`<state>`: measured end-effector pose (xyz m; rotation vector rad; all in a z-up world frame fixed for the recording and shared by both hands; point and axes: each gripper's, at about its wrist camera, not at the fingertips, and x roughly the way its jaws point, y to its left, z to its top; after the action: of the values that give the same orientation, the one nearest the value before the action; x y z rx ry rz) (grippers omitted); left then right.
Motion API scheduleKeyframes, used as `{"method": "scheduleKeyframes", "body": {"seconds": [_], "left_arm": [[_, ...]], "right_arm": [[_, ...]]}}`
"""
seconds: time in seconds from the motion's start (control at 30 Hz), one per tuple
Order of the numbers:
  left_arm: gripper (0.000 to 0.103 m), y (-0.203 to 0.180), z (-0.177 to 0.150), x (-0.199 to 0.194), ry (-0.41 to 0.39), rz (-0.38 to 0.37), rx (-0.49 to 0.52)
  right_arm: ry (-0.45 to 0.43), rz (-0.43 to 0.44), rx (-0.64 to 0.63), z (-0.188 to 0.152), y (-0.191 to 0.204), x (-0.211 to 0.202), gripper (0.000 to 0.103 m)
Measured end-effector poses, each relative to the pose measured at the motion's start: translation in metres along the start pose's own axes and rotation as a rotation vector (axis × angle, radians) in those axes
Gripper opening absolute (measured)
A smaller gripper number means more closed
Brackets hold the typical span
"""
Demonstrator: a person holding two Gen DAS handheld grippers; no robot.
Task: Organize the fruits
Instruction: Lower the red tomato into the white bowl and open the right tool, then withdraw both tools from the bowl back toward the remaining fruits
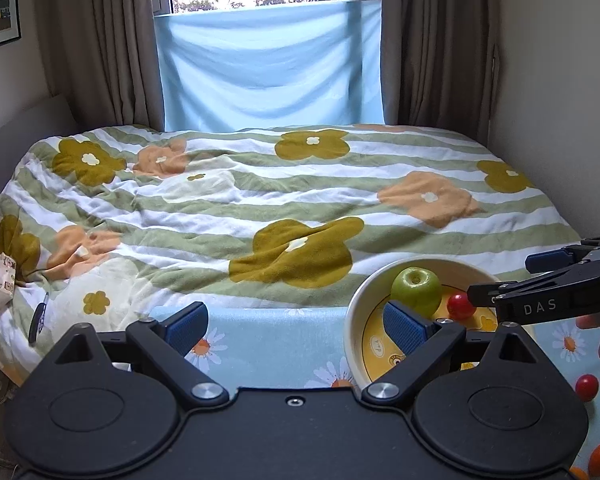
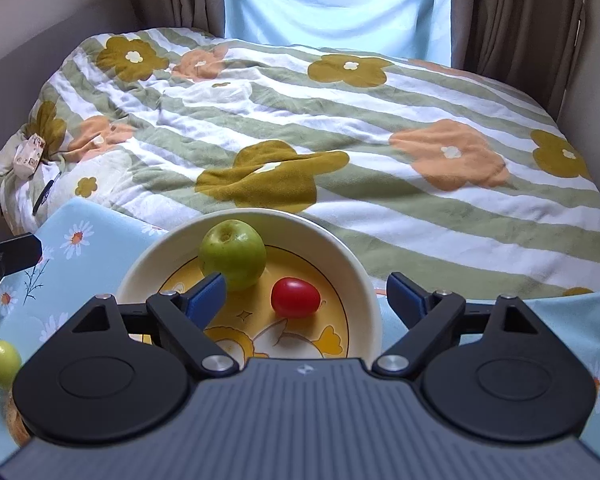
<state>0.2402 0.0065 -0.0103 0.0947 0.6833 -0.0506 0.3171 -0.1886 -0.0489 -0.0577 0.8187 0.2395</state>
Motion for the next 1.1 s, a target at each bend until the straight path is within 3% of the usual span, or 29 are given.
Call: {"method": "scheduleKeyframes", "body": {"seconds": [0.53,1.1], "left_arm": [[0.102,0.011,-0.001,-0.084,-0.134,-0.036,0.047],[0.102,0.016,-0.044,-0.161,-0.163,-0.104,0.021]], "right_arm": [[-0.123,-0.117,0.087,-0.013,0.026,-0.123,0.103],[-0.180,-0.179,0.184,-0.093,0.043,-0.242,0.103]]}}
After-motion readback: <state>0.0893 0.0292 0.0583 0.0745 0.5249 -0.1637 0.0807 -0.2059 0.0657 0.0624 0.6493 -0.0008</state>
